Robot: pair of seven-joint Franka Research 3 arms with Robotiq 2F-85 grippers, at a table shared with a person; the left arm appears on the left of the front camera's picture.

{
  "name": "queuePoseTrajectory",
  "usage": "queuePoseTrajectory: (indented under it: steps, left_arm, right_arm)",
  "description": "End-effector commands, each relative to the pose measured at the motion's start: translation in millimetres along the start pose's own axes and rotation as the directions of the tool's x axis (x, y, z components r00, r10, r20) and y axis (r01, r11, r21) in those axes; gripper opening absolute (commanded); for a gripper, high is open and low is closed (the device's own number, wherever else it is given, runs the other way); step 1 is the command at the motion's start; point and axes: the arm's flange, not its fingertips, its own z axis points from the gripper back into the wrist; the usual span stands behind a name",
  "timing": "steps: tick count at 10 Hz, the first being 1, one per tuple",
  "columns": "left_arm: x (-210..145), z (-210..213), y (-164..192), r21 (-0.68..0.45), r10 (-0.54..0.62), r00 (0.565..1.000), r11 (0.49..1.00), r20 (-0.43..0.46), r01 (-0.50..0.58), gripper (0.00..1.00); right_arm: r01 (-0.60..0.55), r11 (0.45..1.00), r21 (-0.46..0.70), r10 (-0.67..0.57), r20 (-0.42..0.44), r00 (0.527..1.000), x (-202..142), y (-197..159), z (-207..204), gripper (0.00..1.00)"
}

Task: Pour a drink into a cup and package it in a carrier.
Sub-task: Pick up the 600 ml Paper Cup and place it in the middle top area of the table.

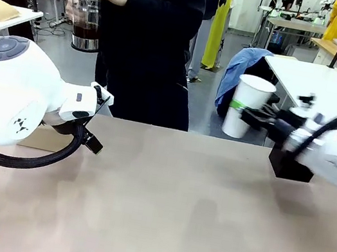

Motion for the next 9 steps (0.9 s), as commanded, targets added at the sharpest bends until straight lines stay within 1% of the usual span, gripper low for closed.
queuePoseTrajectory:
  steps: [1, 3, 4, 5, 7, 8, 9]
  left_arm:
    - [0, 0, 0, -0.001, -0.001, 1.0, 1.0, 0.001, 0.001, 1.0]
    - [0, 0, 0, -0.001, -0.001, 1.0, 1.0, 0.001, 0.001, 1.0]
    - [0, 0, 0, -0.001, -0.001, 1.0, 1.0, 0.001, 0.001, 1.0]
    - [0, 0, 0, -0.001, -0.001, 1.0, 1.0, 0.001, 0.001, 1.0]
    - [0, 0, 0, -0.001, -0.001, 1.0, 1.0, 0.001, 0.001, 1.0]
    - [0, 0, 0, -0.001, -0.001, 1.0, 1.0, 0.001, 0.001, 1.0]
    - [0, 0, 0, -0.001, -0.001, 1.0, 1.0, 0.001, 0.001, 1.0]
  right_arm:
    - [-0.05, 0.998, -0.036, 0.049, -0.029, 0.998, -30, -30, -55, 0.8]
    - [-0.101, 0.994, -0.038, 0.099, -0.068, 0.993, -62, -43, -82, 0.8]
    - [-0.112, 0.993, -0.034, 0.109, -0.083, 0.991, -78, -53, -85, 0.8]
    - [-0.12, 0.992, -0.032, 0.117, -0.083, 0.99, -86, -59, -85, 0.8]
    - [-0.107, 0.994, -0.013, 0.106, -0.083, 0.991, -92, -61, -82, 0.8]
    - [-0.057, 0.998, 0.031, 0.059, -0.074, 0.995, -96, -61, -82, 0.8]
    - [-0.082, 0.996, -0.021, 0.08, -0.089, 0.993, -95, -66, -76, 0.8]
